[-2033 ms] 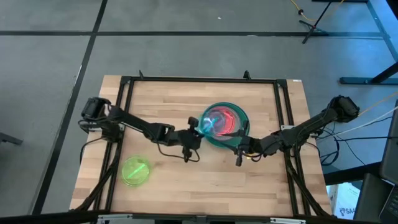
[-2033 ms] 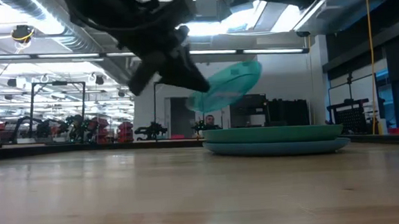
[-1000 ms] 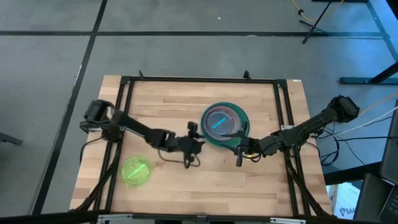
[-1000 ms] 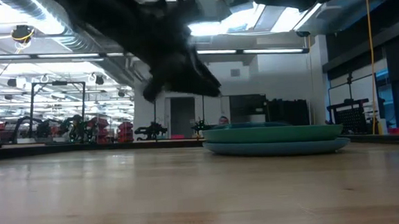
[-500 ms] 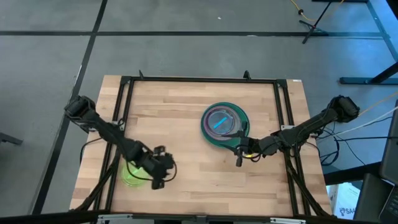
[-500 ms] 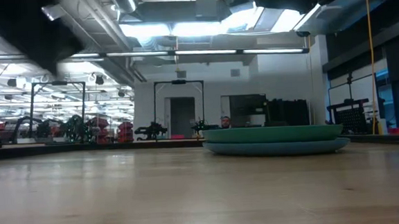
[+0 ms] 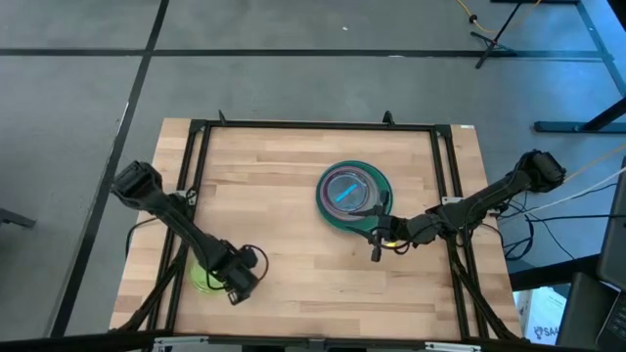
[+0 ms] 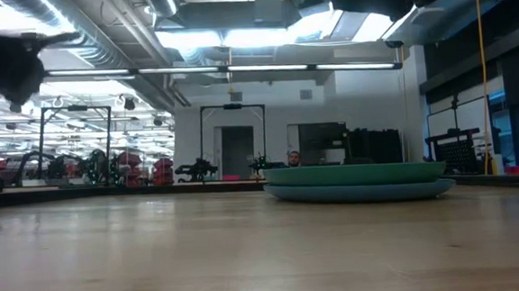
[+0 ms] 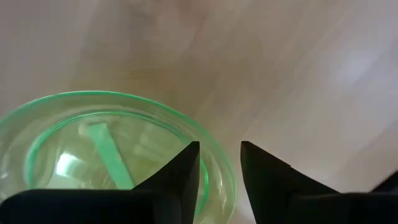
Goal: Stack plastic plates
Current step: Stack the light green plate on top of the blue plate
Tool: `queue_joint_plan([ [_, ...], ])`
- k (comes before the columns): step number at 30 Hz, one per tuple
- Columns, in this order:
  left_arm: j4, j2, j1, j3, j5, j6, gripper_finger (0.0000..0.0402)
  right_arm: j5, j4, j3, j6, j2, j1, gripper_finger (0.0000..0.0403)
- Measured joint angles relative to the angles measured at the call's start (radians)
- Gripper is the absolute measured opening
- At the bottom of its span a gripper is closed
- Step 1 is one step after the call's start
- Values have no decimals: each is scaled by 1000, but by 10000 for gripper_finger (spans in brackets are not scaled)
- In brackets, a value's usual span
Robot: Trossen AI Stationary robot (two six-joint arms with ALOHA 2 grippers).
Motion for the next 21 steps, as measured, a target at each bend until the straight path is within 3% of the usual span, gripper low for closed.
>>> queue_joint_plan([
  [13, 1, 67, 19, 0, 5, 72, 105, 0, -11, 0, 3, 0, 0, 156],
  [21, -63, 76, 20, 0, -15, 184, 44, 0, -18, 0, 4, 0, 0, 156],
])
